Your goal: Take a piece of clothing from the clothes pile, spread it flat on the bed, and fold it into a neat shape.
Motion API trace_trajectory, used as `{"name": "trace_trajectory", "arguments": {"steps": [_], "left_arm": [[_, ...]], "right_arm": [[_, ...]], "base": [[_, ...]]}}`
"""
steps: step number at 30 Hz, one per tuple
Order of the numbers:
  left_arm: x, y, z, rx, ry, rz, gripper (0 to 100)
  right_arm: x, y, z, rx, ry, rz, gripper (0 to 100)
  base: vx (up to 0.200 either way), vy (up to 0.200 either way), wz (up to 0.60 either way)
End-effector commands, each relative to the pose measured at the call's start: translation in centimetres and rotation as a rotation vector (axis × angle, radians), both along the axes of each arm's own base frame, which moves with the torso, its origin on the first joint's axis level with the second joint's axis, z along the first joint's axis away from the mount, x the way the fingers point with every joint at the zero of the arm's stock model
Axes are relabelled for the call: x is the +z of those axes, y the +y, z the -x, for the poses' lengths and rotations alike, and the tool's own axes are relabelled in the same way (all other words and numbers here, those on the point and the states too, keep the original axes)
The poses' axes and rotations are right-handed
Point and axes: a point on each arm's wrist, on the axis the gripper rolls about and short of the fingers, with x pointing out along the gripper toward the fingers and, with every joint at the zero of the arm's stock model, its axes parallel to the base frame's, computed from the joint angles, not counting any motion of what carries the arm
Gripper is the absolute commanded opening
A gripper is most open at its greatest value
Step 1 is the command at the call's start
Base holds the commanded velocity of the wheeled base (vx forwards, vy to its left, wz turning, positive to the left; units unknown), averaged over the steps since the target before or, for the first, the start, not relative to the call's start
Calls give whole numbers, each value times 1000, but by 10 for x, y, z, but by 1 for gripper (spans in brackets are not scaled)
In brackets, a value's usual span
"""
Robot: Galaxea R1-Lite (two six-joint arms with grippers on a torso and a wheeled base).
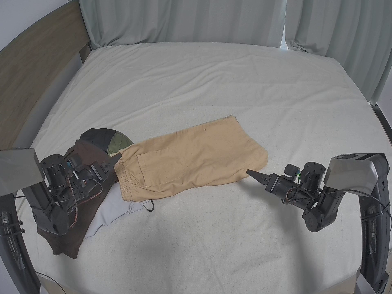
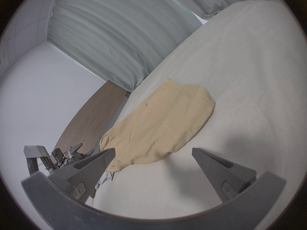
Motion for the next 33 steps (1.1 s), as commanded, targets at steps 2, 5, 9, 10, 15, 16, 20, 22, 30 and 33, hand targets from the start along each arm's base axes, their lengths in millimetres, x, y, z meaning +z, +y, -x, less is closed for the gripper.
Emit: {"name": "trace_trajectory", "arguments": {"steps": [2,5,9,10,15,16,20,22,30,33], "left_arm": [[-3,-1,4,-7,3,-32,100],[-5,-3,7,-18,0,-77,100],[0,-6,16,-38,-5,-99,100],[2,-8,18,-45,-8,-100,100],[2,-9,18,-47,-19,-126,100],[2,-9,18,-47,-19,-126,100],[0,-4,18,-36,-44,-206,100],[1,-1,17,-30,-53,-227,100],[2,-1,17,-30,-67,-246,100],[3,-1,16,-30,-70,-246,100]], "right_arm": [[-9,3,2,7,26,6,100],[-10,8,2,18,26,6,100],[-9,10,1,19,19,3,100],[-10,10,1,18,21,4,100],[-10,13,2,24,19,4,100],[-10,13,2,24,19,4,100],[-18,15,0,28,33,7,100],[-18,16,-1,30,28,5,100],[-33,29,-8,41,30,8,100],[-34,33,-11,47,41,13,100]], "base": [[0,0,0],[0,0,0],[0,0,0],[0,0,0],[0,0,0],[0,0,0],[0,0,0],[0,0,0],[0,0,0],[0,0,0]]}}
